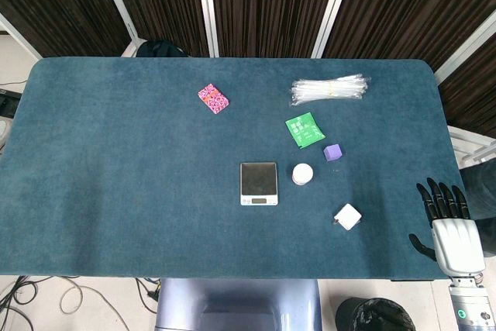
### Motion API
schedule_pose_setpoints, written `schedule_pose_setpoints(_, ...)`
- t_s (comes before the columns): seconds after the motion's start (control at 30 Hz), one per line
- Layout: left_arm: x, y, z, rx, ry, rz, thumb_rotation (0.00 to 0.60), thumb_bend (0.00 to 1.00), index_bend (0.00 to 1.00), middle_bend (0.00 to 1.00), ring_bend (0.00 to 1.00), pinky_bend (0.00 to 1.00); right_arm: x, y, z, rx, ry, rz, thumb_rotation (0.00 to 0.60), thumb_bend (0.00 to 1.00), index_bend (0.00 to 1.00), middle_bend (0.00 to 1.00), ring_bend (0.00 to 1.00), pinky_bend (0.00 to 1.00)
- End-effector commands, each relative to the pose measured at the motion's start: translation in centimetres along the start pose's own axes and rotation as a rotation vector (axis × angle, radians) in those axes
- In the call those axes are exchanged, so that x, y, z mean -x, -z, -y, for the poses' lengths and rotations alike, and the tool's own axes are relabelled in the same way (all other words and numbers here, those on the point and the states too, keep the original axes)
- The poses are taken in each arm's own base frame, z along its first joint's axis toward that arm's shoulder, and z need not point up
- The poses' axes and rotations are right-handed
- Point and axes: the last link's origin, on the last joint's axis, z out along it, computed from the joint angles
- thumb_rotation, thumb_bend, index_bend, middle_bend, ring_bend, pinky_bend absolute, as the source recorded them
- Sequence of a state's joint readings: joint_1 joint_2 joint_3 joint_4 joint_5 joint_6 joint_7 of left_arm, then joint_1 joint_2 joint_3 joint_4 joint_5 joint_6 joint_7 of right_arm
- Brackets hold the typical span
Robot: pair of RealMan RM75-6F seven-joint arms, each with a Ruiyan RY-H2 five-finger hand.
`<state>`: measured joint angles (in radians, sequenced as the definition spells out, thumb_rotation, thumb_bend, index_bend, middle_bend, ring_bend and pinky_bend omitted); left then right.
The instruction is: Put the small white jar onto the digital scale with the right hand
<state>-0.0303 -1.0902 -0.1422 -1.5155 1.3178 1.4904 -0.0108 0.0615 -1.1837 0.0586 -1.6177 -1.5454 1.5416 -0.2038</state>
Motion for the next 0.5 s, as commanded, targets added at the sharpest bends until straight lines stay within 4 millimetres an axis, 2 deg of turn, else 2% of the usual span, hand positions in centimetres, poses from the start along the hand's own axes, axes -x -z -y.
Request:
schedule_pose_setpoints(0.03, -0.05, 0.04, 0.06, -0.005, 0.0, -0.006, 0.6, 0.74, 0.04, 0.0, 0.0, 0.0, 0.07, -0.05, 0.05, -0.001, 0.002, 0.002, 0.6, 0.26, 0.0, 0.0, 0.04, 0.0)
schedule_pose_setpoints(0.5, 0.05, 0.03, -0.11, -0.009, -0.01, -0.009, 0.6, 0.74, 0.04, 0.0, 0.0, 0.0, 0.2, -0.06, -0.18, 0.003, -0.025, 0.029, 0.6, 0.26, 0.0, 0.0, 0.04, 0.0)
